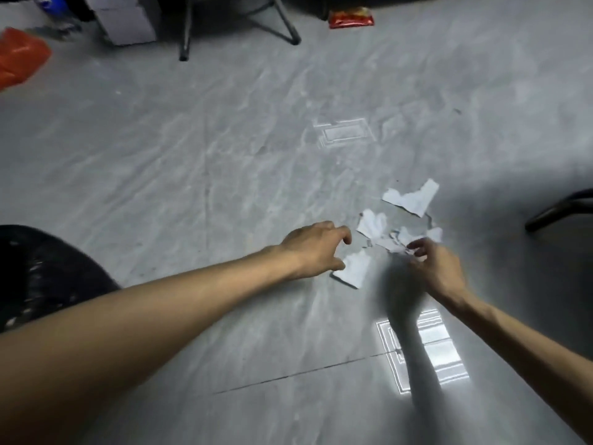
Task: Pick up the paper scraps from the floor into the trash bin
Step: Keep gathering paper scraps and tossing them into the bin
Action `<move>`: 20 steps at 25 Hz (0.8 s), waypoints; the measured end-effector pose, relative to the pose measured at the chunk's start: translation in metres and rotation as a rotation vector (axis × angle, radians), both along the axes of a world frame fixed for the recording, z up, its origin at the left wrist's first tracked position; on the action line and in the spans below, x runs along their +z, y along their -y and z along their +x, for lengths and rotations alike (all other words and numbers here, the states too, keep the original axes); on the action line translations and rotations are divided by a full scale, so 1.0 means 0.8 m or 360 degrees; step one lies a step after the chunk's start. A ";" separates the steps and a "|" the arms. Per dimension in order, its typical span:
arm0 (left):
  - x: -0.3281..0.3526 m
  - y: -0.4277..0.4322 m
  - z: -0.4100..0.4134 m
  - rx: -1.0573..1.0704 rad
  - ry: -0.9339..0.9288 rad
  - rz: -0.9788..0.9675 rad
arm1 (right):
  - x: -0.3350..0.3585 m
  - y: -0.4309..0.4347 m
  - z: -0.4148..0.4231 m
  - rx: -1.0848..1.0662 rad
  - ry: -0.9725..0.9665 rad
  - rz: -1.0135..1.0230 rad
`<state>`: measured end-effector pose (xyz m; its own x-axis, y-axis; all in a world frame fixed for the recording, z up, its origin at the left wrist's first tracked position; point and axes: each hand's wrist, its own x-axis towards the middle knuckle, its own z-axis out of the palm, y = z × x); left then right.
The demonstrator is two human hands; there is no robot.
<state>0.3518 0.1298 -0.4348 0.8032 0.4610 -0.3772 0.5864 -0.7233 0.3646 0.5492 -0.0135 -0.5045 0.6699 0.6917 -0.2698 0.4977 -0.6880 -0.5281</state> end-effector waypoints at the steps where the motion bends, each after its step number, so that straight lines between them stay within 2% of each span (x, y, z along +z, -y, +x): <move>1: -0.020 0.006 0.015 0.0001 -0.0025 0.0011 | -0.005 -0.001 0.019 -0.0005 0.0090 -0.0021; 4: -0.076 0.025 0.043 -0.0001 -0.0059 0.0084 | -0.022 -0.014 0.063 0.0022 0.0206 -0.0075; 7: -0.112 0.030 0.050 0.0070 0.0093 0.0130 | -0.037 -0.029 0.080 0.0046 0.0277 -0.0089; 11: -0.128 0.020 0.046 0.0210 0.0265 -0.0046 | -0.051 -0.031 0.079 0.0077 0.0223 0.0173; 15: -0.111 -0.014 0.075 0.0213 0.0532 0.0133 | -0.046 -0.014 0.079 -0.0150 0.0061 0.0534; 16: -0.105 -0.025 0.090 0.0130 0.0515 0.0148 | -0.044 -0.011 0.075 -0.0140 0.0051 0.0568; 20: -0.106 -0.047 0.149 -0.0277 0.0145 0.0181 | -0.041 -0.005 0.063 0.0057 0.0039 0.0569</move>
<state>0.4711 0.1671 -0.5192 0.9026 0.3482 -0.2531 0.4178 -0.8502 0.3204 0.5993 -0.0094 -0.5376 0.6466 0.7628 0.0093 0.5337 -0.4436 -0.7200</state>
